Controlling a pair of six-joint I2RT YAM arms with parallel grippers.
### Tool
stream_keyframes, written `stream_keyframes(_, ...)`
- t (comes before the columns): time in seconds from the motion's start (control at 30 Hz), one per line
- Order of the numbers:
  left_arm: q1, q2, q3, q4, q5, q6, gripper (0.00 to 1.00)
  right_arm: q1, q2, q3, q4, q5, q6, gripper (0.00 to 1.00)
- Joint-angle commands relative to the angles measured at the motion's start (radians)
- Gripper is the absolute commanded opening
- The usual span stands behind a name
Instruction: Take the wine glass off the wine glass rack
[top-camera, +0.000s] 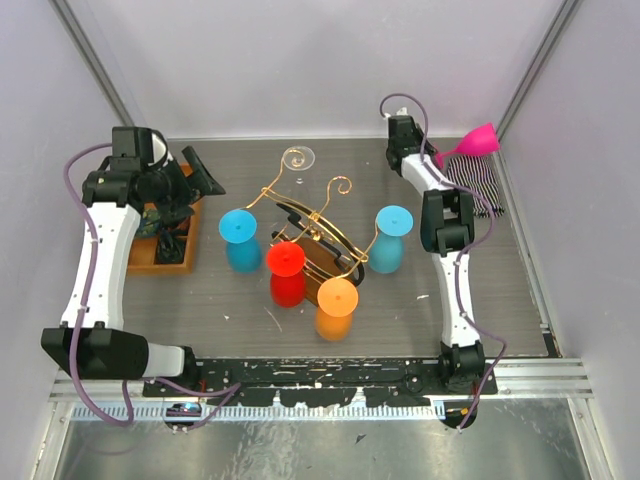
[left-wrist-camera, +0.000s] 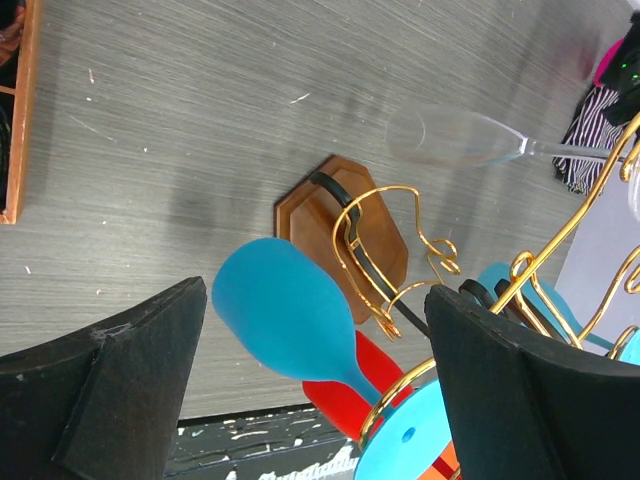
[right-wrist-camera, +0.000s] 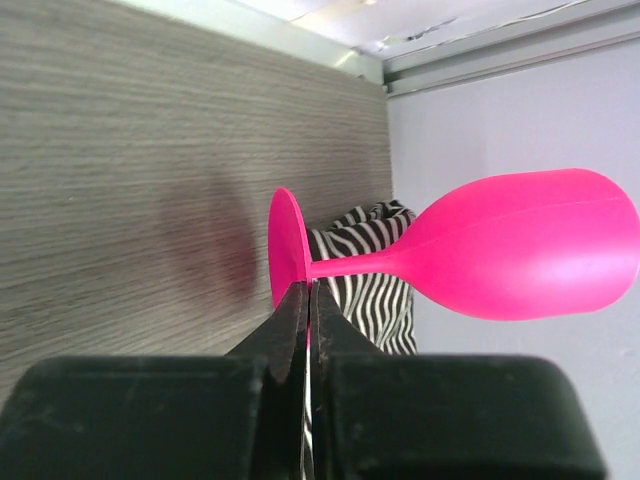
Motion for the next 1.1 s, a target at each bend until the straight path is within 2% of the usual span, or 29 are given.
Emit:
stream_keyframes(0.0, -0.001, 0.023, 0.032, 0.024, 0.024, 0.017, 0.98, 0.003, 0.015, 0.009, 0.064, 0.013, -0.022, 0.01)
stream_keyframes(0.17, -0.001, 0.053, 0.102, 0.002, 0.019, 0.033, 0.98, 0.004, 0.033, 0.025, -0.033, -0.065, 0.049, 0.01)
stream_keyframes(0.37, -0.001, 0.068, 0.116, -0.013, 0.019, 0.037, 0.98, 0.023, 0.048, 0.028, -0.122, -0.165, 0.079, 0.02)
stream_keyframes(0.53, -0.001, 0.063, 0.116, -0.021, 0.009, 0.050, 0.98, 0.033, 0.054, 0.022, -0.154, -0.216, 0.110, 0.13)
stream_keyframes(0.7, -0.001, 0.074, 0.126, -0.026, 0.008, 0.058, 0.98, 0.038, 0.040, -0.013, -0.163, -0.255, 0.128, 0.27)
stream_keyframes(0.9, -0.001, 0.086, 0.128, -0.024, 0.014, 0.054, 0.98, 0.038, 0.006, -0.056, -0.181, -0.334, 0.164, 0.54)
stream_keyframes(0.97, -0.001, 0.088, 0.125, -0.023, 0.017, 0.051, 0.98, 0.037, -0.017, -0.071, -0.187, -0.376, 0.189, 0.59)
stream_keyframes(1.07, -0.001, 0.086, 0.121, -0.018, 0.017, 0.048, 0.98, 0.037, -0.052, -0.093, -0.208, -0.460, 0.223, 0.63)
